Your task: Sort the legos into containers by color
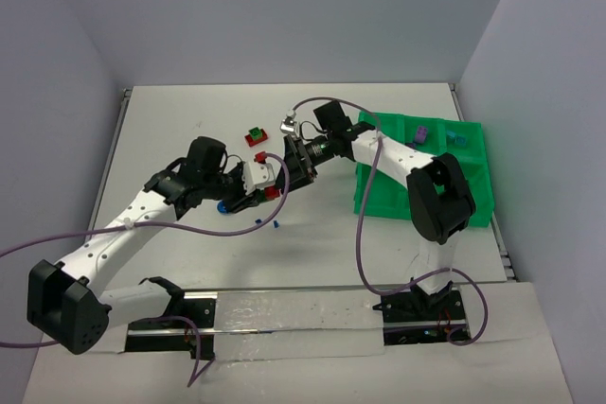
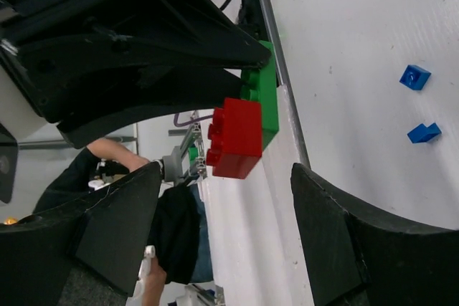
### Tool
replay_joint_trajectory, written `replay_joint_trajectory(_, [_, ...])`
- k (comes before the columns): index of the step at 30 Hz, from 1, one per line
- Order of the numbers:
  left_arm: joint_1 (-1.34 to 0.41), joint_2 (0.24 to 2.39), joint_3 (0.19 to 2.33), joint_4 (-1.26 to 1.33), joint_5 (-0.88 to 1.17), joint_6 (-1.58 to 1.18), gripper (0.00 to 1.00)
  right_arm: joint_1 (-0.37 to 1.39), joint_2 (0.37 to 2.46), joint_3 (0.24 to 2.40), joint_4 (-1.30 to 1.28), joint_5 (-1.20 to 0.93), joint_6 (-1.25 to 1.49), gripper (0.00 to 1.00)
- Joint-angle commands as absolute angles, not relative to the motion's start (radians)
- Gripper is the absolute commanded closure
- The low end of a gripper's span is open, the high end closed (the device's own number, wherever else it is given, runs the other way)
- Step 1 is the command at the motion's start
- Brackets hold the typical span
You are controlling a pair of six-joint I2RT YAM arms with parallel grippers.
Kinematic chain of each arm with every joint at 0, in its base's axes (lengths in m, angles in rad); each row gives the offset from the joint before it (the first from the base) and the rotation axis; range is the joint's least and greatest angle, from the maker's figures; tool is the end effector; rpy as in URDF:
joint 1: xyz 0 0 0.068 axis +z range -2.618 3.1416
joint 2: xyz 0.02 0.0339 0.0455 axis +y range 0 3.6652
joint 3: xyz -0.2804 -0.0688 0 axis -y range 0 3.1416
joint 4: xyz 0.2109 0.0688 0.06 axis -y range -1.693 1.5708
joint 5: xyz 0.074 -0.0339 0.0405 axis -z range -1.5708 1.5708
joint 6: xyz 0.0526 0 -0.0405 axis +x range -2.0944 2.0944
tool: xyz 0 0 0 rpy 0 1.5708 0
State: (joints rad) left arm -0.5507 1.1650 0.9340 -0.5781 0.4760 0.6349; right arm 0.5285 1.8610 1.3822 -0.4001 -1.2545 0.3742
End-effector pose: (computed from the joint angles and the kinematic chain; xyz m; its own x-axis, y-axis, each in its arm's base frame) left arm 0.1678 -0.1313 0.2939 -0.0608 0.6560 -0.7523 0.9572 0.2520 0.1423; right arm 0.2967 0.2311 0.2687 -0.8677 -0.3750 -0.3263 -0.3903 0.1074 0.9144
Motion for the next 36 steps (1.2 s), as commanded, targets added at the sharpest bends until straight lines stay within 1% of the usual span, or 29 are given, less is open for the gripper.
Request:
replay_joint_trajectory(1, [-0.572, 1.175, 0.979, -0.54, 0.473, 0.613, 1.0, 0.538, 1.872, 1.444, -0.362, -1.301, 0.39, 0.25])
replay_joint_trajectory(5, [-0.581, 1.184, 0.98, -0.537, 0.465, 0.615, 1.0, 0.551, 1.881, 1.444, -0.373, -1.307, 0.379, 0.35])
replay_joint_trajectory(8, [-0.586, 1.187, 0.98, -0.533, 0.465, 0.614, 1.0, 0.561, 1.888, 1.445, -0.388, -1.308, 0.366, 0.37])
replay_joint_trajectory(11, [-0.591, 1.19, 0.983, -0.532, 0.462, 0.615, 1.0, 0.564, 1.901, 1.45, -0.413, -1.307, 0.35, 0.42])
replay_joint_trajectory(14, [-0.591, 1.19, 0.985, -0.532, 0.459, 0.618, 1.0, 0.567, 1.911, 1.453, -0.431, -1.301, 0.337, 0.43])
replay_joint_trajectory(16, [-0.591, 1.192, 0.985, -0.531, 0.459, 0.617, 1.0, 0.568, 1.917, 1.454, -0.443, -1.298, 0.329, 0.45])
replay_joint_trajectory(20, [-0.592, 1.193, 0.978, -0.529, 0.454, 0.619, 1.0, 0.568, 1.917, 1.457, -0.451, -1.297, 0.319, 0.56])
replay_joint_trajectory(22, [-0.592, 1.194, 0.972, -0.524, 0.448, 0.62, 1.0, 0.569, 1.915, 1.455, -0.456, -1.306, 0.313, 0.67])
replay_joint_trajectory(27, [-0.594, 1.2, 0.97, -0.519, 0.44, 0.617, 1.0, 0.572, 1.927, 1.456, -0.473, -1.313, 0.302, 0.77])
replay_joint_trajectory(28, [-0.594, 1.201, 0.972, -0.521, 0.442, 0.617, 1.0, 0.572, 1.928, 1.457, -0.475, -1.316, 0.295, 0.81])
replay_joint_trajectory(30, [-0.594, 1.204, 0.975, -0.524, 0.446, 0.615, 1.0, 0.572, 1.93, 1.459, -0.483, -1.318, 0.279, 0.84])
replay_joint_trajectory(34, [-0.594, 1.212, 0.974, -0.532, 0.454, 0.605, 1.0, 0.575, 1.916, 1.46, -0.49, -1.337, 0.254, 0.94])
replay_joint_trajectory(35, [-0.595, 1.213, 0.971, -0.531, 0.456, 0.603, 1.0, 0.575, 1.91, 1.46, -0.491, -1.339, 0.252, 0.98])
replay_joint_trajectory(36, [-0.595, 1.212, 0.966, -0.527, 0.455, 0.603, 1.0, 0.575, 1.907, 1.462, -0.489, -1.342, 0.253, 0.98])
